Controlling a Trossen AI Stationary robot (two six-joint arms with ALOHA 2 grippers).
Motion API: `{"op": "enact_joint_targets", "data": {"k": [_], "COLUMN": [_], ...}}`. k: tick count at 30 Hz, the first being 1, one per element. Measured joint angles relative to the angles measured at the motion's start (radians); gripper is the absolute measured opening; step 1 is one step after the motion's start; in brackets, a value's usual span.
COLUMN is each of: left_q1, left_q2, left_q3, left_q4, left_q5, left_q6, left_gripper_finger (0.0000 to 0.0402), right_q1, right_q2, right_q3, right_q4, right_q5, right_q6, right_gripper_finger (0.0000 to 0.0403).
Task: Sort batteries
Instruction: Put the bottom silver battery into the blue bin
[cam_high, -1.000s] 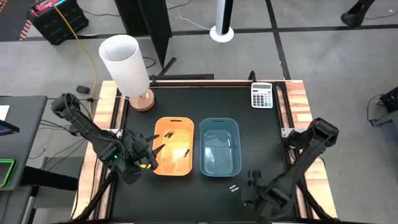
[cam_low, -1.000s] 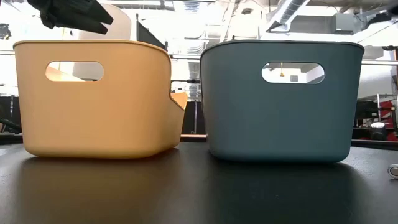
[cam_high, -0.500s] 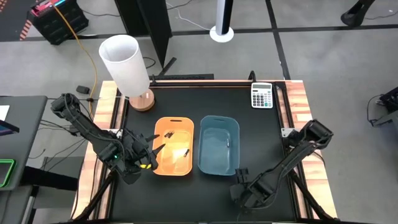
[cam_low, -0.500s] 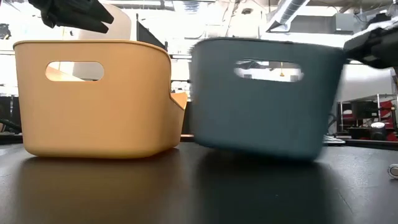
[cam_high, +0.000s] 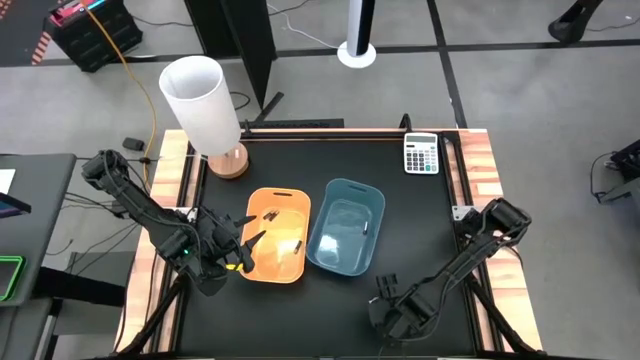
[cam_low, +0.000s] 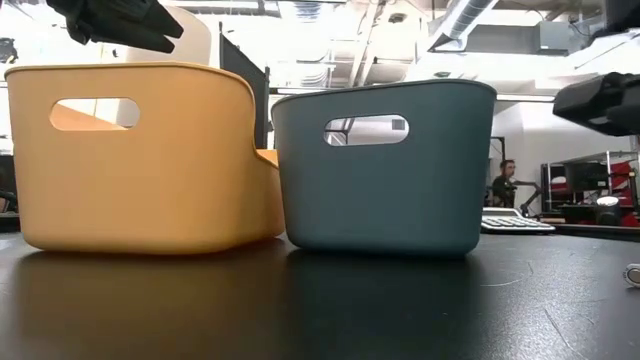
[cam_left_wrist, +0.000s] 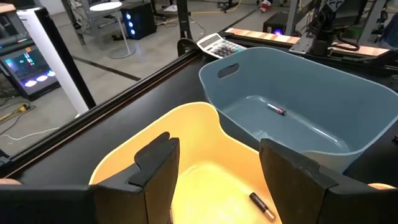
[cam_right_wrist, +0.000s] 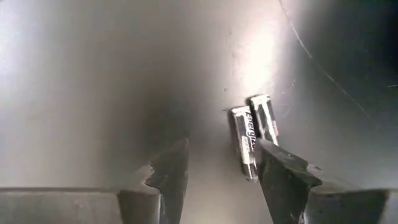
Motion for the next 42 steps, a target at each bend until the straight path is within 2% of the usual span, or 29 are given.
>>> {"op": "enact_joint_targets", "data": {"k": [8, 12, 25, 37, 42], "left_q1": [0.0, 0.0, 0.0, 0.0, 0.0], "left_q2": [0.0, 0.0, 0.0, 0.0, 0.0], "left_q3": [0.0, 0.0, 0.0, 0.0, 0.0], "left_q4": [0.002, 0.001, 0.001, 0.003, 0.004], "left_q5": [0.0, 0.0, 0.0, 0.0, 0.0], "left_q6": [0.0, -0.002, -0.004, -0.008, -0.023], "left_gripper_finger": [0.0216, 0.0216, 0.0216, 0.0216, 0.0216], "right_q1": [-0.005, -0.004, -0.001, 0.008, 0.009], "right_q2": [0.035, 0.037, 0.035, 0.042, 0.042], "right_q3": [0.004, 0.004, 0.003, 0.089, 0.159], "right_q4": [0.001, 0.004, 0.017, -0.052, -0.07], "right_q5": [0.002, 0.002, 0.001, -0.003, 0.008], "right_q6": [0.001, 0.015, 0.037, 0.029, -0.033], "right_gripper_finger": [0.0198, 0.0183, 0.0014, 0.0008, 0.0008]}}
